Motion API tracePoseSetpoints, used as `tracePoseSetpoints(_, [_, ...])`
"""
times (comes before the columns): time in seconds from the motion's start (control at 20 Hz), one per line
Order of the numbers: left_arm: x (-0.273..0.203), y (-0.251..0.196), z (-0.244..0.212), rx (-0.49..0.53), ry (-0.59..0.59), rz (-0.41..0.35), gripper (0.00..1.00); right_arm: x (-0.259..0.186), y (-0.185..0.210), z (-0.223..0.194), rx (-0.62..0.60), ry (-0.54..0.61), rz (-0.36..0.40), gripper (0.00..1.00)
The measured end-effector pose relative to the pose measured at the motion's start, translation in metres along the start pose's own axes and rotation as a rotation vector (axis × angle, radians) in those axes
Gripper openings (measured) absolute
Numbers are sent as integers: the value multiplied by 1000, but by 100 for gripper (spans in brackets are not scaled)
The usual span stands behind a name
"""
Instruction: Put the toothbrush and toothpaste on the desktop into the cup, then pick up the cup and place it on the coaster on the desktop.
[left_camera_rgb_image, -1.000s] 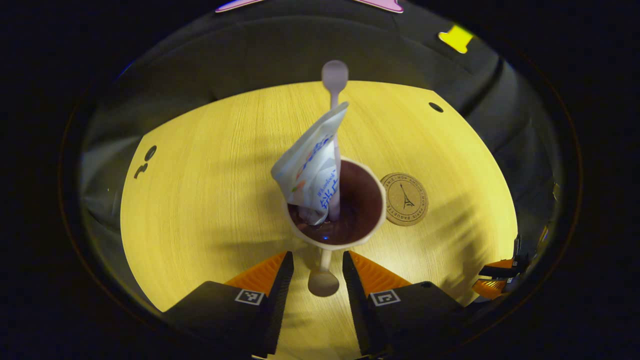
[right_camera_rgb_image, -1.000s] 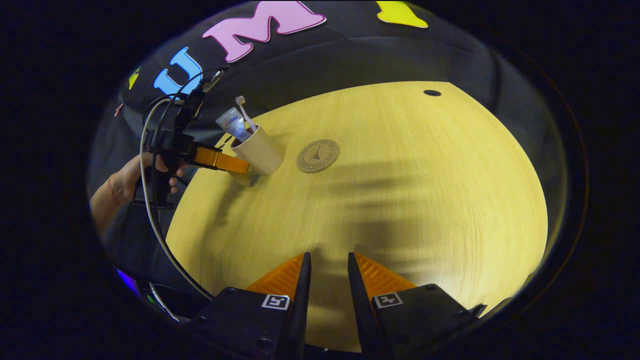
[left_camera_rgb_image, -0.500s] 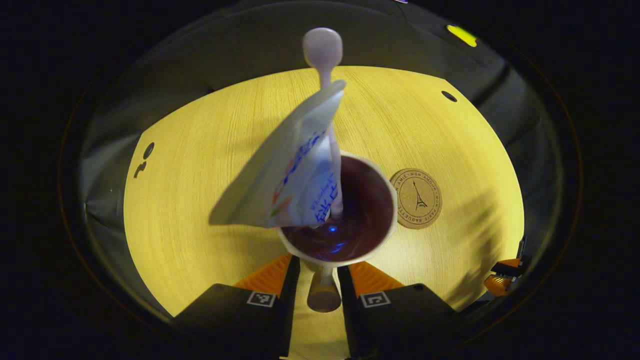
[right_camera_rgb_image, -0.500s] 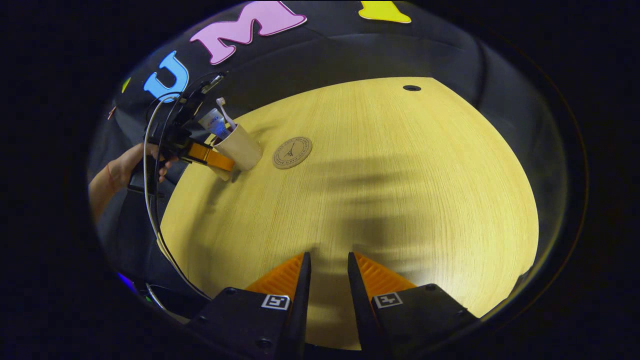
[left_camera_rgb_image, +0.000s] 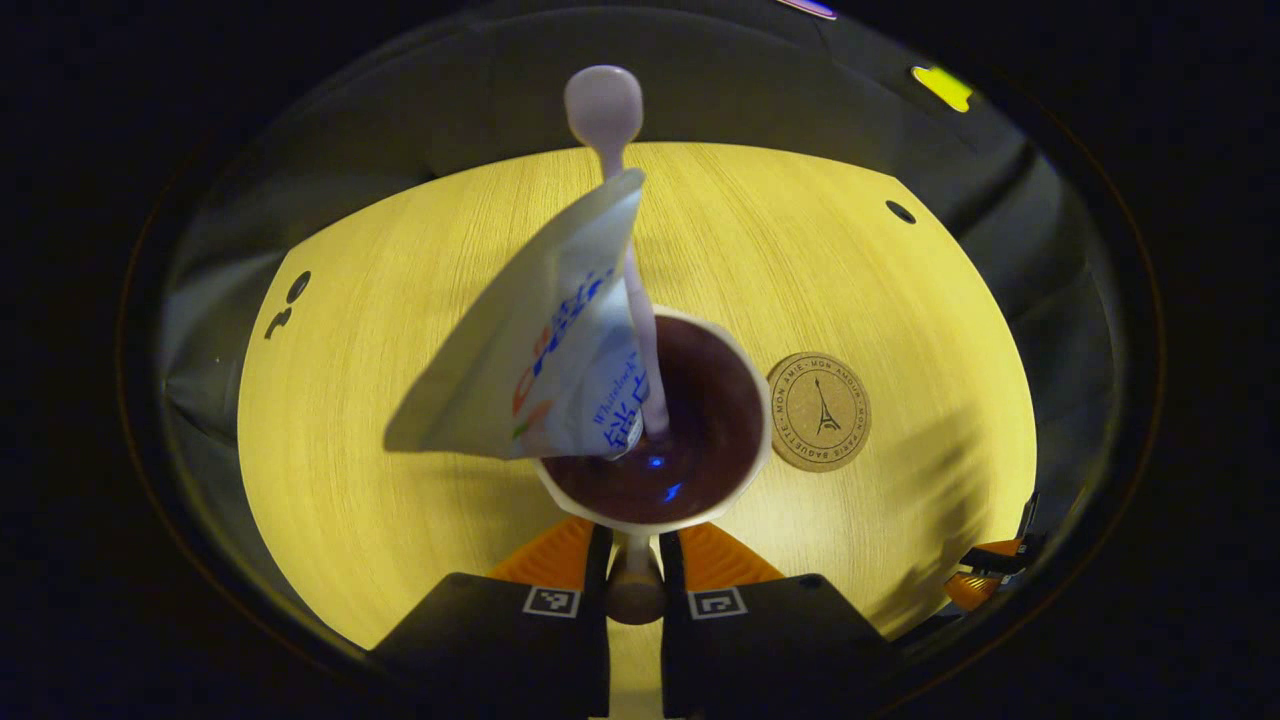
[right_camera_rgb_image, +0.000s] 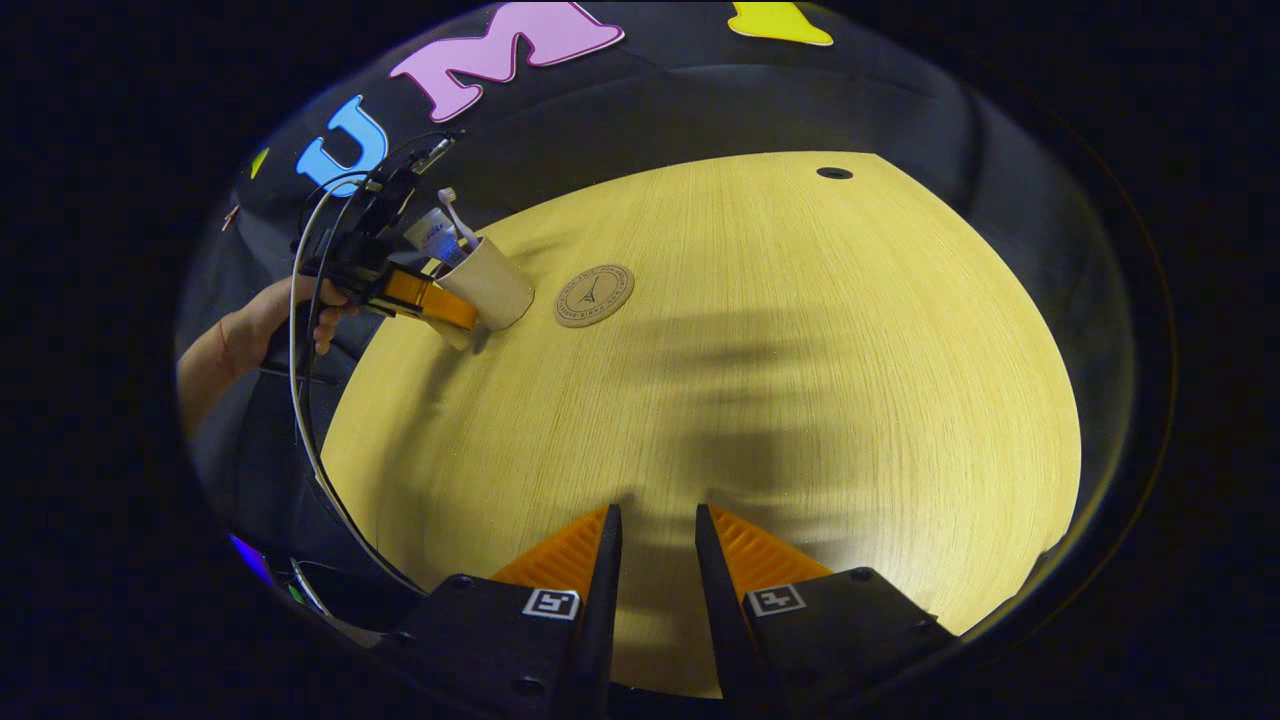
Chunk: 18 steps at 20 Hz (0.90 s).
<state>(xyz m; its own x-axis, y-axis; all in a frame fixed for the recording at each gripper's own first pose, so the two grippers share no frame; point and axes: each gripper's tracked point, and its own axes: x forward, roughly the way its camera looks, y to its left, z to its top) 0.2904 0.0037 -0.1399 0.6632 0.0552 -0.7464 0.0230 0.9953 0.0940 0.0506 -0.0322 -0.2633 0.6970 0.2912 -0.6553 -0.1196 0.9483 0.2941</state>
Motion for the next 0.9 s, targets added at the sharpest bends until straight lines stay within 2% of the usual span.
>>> tracePoseSetpoints(0.25, [-16, -15, 8, 52, -52, -8, 24, 0, 0, 0, -3, 0, -1, 46])
tracePoseSetpoints(0.55, [-20, -54, 13, 81, -55, -69, 24, -4, -1, 0, 8, -10, -1, 46])
tracePoseSetpoints(0.9, [-14, -88, 21, 161, -34, -85, 24, -16, -14, -3, 48, -30, -21, 46])
